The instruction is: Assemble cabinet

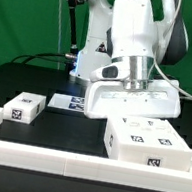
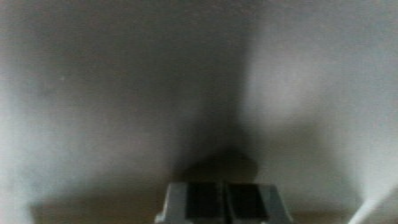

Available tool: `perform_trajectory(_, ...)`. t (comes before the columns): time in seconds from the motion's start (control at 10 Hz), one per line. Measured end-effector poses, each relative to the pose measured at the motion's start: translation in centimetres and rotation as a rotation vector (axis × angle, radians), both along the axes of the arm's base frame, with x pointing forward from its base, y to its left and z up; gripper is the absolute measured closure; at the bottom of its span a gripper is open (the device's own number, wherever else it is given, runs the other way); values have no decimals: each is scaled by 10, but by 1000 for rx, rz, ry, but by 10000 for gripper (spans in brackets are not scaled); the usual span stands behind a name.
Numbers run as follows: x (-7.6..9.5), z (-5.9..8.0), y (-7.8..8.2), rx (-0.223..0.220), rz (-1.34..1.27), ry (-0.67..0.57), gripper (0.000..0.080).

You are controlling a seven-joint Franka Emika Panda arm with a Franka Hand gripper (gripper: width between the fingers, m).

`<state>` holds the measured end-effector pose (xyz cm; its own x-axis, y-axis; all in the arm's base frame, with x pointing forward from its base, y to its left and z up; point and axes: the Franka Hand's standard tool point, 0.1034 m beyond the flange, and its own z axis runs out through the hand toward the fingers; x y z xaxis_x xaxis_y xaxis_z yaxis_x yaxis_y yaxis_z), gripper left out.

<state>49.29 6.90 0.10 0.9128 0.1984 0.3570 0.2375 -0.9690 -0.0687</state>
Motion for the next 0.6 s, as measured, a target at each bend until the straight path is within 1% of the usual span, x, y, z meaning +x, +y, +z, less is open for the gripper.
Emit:
perform_trajectory(0.1,-1,1,-1,-2,7,11,796)
perform_trajectory(0.2,-2,18,-8,-16,25,30,798)
perform_trajectory(0.3,-2,32,-9,-25,32,27,798)
perform_trajectory(0.4,-4,44,-11,-33,40,36,798)
perform_trajectory(0.5,-2,58,-16,-43,43,40,798)
perform_trajectory(0.6,0,70,-20,-50,42,29,798)
